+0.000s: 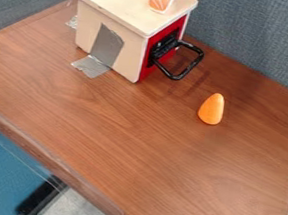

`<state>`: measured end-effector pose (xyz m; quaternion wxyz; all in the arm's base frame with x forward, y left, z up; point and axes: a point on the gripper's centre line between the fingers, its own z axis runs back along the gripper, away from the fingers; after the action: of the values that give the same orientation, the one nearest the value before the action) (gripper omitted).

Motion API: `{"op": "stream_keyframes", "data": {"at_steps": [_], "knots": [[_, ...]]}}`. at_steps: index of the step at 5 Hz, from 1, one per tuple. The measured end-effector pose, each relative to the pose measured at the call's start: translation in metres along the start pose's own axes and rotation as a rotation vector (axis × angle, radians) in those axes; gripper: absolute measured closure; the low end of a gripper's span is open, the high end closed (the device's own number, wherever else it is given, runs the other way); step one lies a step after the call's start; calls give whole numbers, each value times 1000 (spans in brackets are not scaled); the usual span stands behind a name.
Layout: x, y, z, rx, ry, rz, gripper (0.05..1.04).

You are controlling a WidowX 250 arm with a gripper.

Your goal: Move the orange carrot to the bottom middle of the table

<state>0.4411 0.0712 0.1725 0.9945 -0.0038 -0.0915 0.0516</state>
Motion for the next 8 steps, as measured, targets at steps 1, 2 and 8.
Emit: {"op": "stream_keyframes", "data": {"at_steps": [1,2,8], "knots": [[-5,0,-22,-7,56,0,84],[-17,-15,-33,-47,81,-69,84],[-87,-125,-78,-82,77,-407,84]]}}
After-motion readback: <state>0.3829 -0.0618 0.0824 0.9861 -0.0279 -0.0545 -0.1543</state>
